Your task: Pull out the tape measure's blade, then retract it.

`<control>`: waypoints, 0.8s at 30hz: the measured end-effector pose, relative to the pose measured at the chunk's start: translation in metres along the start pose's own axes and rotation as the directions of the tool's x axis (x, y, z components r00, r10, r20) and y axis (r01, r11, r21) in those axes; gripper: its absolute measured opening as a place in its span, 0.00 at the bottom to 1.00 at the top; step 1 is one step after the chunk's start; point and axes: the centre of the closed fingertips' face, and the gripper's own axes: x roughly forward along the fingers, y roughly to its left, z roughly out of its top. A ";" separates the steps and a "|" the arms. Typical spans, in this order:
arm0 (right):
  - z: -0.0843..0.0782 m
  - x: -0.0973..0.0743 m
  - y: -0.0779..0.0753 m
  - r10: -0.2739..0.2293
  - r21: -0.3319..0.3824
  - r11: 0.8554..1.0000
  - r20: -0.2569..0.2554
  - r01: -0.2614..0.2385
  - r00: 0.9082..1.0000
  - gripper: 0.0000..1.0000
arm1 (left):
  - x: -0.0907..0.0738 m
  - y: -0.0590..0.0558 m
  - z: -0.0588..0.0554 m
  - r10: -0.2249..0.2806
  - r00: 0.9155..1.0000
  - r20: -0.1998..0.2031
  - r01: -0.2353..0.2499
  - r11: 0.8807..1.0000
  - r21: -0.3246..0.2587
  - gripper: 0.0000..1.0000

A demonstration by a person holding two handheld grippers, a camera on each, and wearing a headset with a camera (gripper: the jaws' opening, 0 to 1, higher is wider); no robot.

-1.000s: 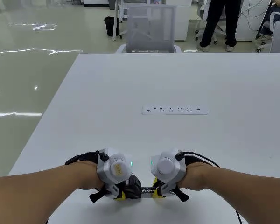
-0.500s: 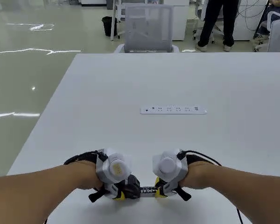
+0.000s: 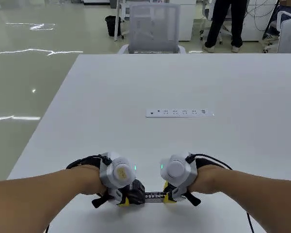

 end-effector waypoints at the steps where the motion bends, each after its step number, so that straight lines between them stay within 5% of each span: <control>1: -0.001 0.000 0.000 0.000 0.000 1.000 0.000 0.000 1.000 0.12 | 0.000 0.000 0.000 0.000 1.000 0.000 0.000 1.000 0.000 0.34; 24: -0.019 -0.010 0.001 -0.004 0.011 1.000 -0.019 0.004 1.000 0.12 | 0.000 0.000 0.000 0.000 1.000 0.000 0.000 1.000 -0.005 0.34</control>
